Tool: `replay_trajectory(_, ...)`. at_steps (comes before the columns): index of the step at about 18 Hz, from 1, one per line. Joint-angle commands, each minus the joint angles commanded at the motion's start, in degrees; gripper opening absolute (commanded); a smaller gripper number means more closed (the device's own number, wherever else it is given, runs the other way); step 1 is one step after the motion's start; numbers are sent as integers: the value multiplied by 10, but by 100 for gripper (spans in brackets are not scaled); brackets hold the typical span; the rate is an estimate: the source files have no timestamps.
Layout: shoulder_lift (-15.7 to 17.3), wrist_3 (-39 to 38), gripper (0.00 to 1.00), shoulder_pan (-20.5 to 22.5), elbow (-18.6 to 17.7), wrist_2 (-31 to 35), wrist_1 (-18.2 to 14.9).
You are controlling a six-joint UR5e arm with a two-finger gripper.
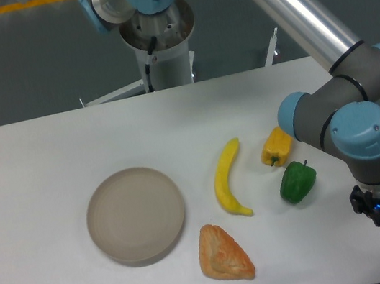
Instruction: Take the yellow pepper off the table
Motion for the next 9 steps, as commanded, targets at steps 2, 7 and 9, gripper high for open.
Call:
replay_trajectory(2, 1, -1, 100, 0, -1, 0, -1)
replay_trajectory(7, 39, -2, 100, 1, -43, -4, -4)
replay_trajectory(9, 68, -2, 100, 1, -72, -6, -17)
